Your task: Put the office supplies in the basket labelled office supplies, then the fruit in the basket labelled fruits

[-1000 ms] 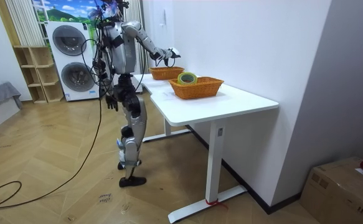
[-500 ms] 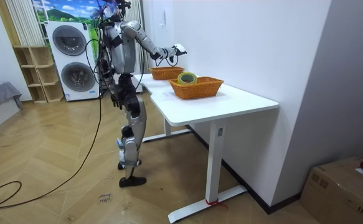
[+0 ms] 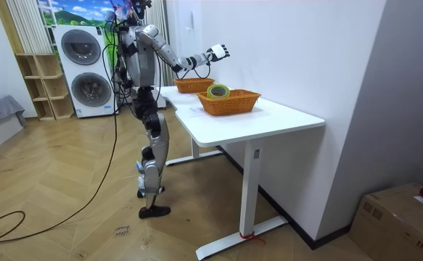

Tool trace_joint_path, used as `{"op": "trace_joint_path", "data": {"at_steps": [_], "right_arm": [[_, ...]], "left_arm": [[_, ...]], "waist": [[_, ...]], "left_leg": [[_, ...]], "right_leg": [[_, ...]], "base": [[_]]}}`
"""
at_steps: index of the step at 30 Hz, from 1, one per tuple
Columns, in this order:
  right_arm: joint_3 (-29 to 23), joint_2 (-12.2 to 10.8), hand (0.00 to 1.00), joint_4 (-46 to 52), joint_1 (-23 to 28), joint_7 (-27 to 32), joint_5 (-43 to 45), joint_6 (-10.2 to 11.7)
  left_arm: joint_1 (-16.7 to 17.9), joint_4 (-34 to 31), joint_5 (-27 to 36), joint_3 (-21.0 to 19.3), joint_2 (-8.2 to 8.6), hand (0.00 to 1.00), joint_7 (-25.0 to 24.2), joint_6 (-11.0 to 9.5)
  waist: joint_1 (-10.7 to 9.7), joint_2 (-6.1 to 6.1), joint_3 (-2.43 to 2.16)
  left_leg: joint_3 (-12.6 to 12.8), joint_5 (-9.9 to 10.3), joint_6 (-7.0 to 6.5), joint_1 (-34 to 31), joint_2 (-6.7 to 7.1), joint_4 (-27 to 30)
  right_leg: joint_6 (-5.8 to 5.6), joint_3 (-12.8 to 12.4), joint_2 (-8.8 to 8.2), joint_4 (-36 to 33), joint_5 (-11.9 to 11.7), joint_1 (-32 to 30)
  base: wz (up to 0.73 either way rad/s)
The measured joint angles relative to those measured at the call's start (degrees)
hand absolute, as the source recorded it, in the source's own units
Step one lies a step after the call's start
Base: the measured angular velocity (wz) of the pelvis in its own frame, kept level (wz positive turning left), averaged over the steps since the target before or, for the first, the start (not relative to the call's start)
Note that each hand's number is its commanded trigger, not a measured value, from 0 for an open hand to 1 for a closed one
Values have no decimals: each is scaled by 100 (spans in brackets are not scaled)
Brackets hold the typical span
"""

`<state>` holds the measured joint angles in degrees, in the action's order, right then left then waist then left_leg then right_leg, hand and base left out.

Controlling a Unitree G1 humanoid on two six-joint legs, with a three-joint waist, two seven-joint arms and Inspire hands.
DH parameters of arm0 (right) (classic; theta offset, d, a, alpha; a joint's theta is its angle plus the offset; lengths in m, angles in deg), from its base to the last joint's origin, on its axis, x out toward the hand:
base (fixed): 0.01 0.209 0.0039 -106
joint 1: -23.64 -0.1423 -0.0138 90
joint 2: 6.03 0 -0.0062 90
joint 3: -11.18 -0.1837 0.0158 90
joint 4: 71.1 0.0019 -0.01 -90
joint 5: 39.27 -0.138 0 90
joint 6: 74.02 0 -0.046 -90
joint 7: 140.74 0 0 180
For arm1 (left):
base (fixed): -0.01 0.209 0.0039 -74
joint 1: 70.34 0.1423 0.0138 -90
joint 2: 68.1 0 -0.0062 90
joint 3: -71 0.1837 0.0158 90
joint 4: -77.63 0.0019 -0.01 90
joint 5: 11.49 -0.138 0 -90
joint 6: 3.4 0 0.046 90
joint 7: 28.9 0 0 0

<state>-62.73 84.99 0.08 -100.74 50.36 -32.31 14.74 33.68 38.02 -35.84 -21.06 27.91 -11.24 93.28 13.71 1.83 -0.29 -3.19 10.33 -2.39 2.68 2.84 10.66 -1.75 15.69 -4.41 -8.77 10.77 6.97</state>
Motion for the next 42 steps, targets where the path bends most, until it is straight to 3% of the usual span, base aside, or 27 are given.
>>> {"op": "trace_joint_path", "data": {"at_steps": [2, 9, 17, 31, 42], "right_arm": [[-1, 5, 0, 0, 12, 4, -44, 0], [-1, 36, 0, -2, 21, 138, -75, 2], [1, 39, 0, -48, 277, 329, -313, 62], [54, 30, 0, -77, 733, 391, -689, 66], [39, -26, 0, -114, 1120, 370, -869, 68]], "left_arm": [[-15, -5, 0, 4, 27, 0, 59, -42], [-31, 0, -4, 10, 32, 0, 98, -60], [-6, 59, -2, 54, 31, 0, 188, -68], [-39, 249, -3, 274, 26, 0, 190, -75], [81, 252, 6, 276, 63, 0, 186, -74]], "waist": [[-102, -3, 2], [-128, 5, 8], [-197, 89, 73], [-185, 79, 79], [-229, -123, 60]], "left_leg": [[17, 0, 0, 8, -28, -15], [149, 2, 4, 106, -97, -109], [168, 3, 6, 109, -99, -125], [239, 3, 7, 79, -111, -129], [152, 6, 11, 3, -104, -102]], "right_leg": [[19, -19, 26, -3, -12, -8], [65, -149, 88, -12, -50, -3], [67, -168, 97, 6, -53, -7], [67, -309, 114, 7, -53, -73], [59, -207, 114, 15, -75, -111]], "base": [[-6], [-10], [0], [-3], [2]]}}
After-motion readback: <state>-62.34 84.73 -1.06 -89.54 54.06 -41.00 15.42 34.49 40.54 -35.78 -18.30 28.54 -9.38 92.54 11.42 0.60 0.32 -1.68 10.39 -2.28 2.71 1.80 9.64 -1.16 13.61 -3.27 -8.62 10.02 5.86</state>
